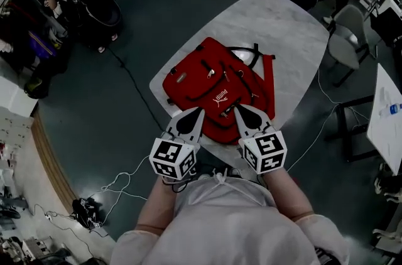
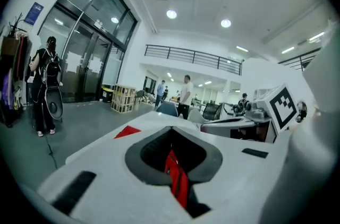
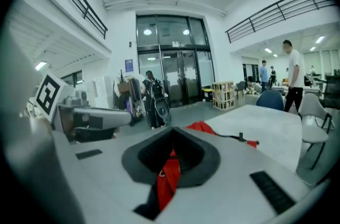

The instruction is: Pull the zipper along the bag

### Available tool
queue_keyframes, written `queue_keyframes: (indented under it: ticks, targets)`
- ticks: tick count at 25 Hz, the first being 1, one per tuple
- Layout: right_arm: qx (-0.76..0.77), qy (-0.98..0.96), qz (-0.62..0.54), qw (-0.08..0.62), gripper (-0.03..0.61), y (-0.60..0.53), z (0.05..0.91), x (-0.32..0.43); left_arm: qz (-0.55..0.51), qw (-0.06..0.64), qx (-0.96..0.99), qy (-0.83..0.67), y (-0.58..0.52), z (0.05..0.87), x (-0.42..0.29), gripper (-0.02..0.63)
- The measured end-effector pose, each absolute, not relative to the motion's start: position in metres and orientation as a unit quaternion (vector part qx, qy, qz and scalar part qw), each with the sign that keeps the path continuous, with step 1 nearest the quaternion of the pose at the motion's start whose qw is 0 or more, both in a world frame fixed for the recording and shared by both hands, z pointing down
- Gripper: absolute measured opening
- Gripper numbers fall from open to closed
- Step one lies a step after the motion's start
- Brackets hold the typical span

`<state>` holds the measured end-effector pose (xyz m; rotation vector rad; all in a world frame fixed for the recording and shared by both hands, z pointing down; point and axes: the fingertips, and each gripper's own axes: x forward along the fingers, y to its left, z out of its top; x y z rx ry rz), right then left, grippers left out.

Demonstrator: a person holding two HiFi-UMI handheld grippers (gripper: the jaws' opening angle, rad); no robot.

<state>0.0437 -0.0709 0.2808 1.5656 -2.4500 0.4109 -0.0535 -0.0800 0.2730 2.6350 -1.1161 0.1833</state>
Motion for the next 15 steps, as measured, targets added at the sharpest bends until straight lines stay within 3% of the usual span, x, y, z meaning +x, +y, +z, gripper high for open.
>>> queue_keyframes:
  ticks: [7, 15]
  targets:
    - [0.536, -0.84, 0.076, 0.041, 0.026, -0.067, 0.219, 0.045, 0.014, 0.069, 0.915, -0.397, -0.075, 0.207, -0.049, 0.02]
    - [0.539, -0.839, 0.075, 0.013, 0.025, -0.065, 0.208, 0.049, 0.009, 0.054, 0.919, -0.39, -0.067, 0.198, -0.041, 0.02]
